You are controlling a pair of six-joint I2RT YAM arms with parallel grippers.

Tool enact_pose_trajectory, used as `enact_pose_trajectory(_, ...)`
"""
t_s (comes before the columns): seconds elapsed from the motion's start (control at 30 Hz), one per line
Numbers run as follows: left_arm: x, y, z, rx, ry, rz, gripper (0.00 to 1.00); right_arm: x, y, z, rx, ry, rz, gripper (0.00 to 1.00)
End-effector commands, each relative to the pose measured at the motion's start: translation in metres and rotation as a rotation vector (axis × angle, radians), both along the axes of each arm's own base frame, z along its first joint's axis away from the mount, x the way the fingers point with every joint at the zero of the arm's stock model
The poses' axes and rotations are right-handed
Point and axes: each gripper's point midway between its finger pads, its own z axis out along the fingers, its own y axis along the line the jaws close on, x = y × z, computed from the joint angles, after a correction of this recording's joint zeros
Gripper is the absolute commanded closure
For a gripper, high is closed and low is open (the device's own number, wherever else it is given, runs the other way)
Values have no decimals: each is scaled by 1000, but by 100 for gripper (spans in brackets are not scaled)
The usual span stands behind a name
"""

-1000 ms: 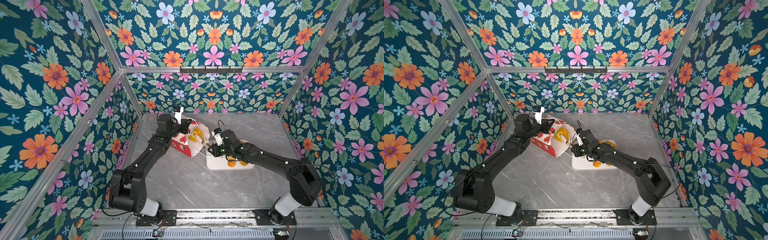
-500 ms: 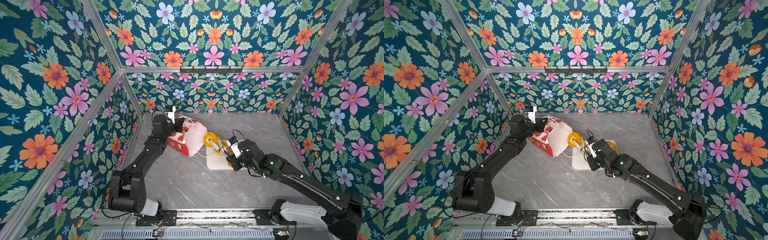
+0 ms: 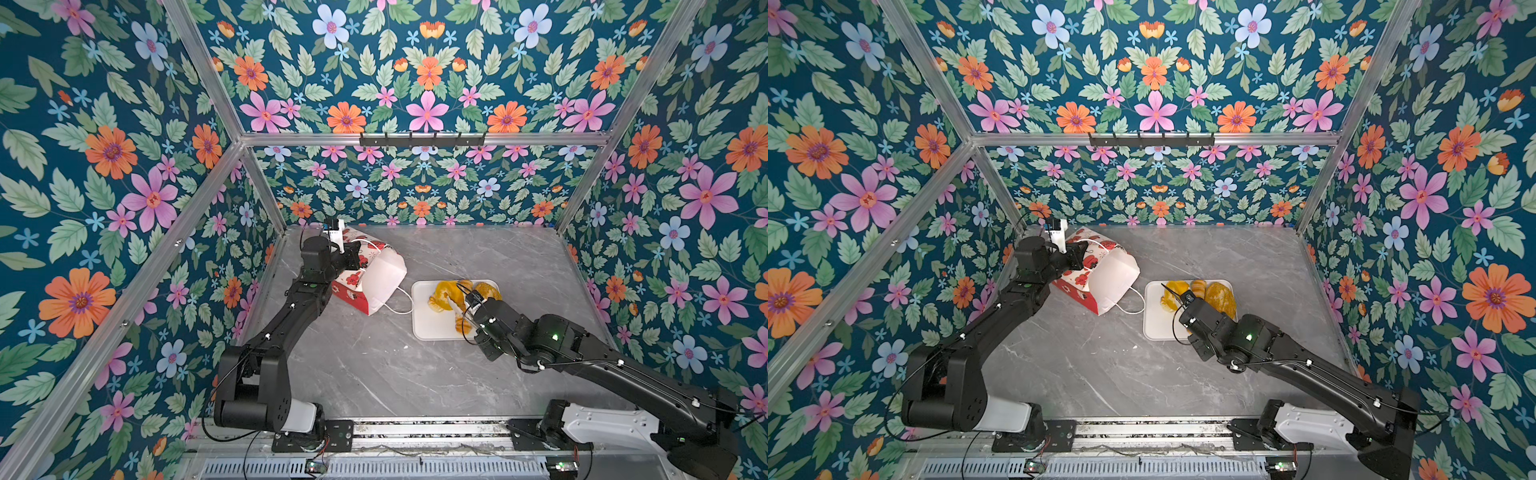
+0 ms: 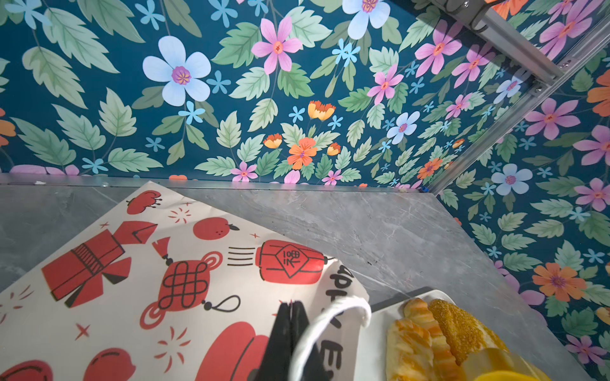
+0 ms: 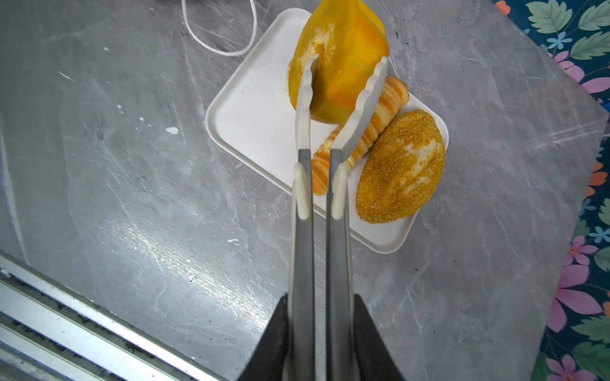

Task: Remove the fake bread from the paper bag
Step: 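Lower the yellow ring bread onto the tray and open the tongs, then withdraw the right gripper's tongs from the tray toward the robot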

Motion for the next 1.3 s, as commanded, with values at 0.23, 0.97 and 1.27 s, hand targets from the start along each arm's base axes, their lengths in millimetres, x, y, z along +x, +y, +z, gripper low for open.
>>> enact_pose_trajectory(0.23, -6, 4, 12, -4, -58, 3, 100, -8, -14, -10, -114, 24, -58, 93)
enact_pose_trajectory(0.97, -15, 1, 9, -32, -68, -24, 100, -22, 8, -41, -283, 37, -33, 94)
enact_pose_trajectory(1.27, -15, -1, 12, -44, -74, -36, 100, -26, 23, -52, -342, 32, -15, 93)
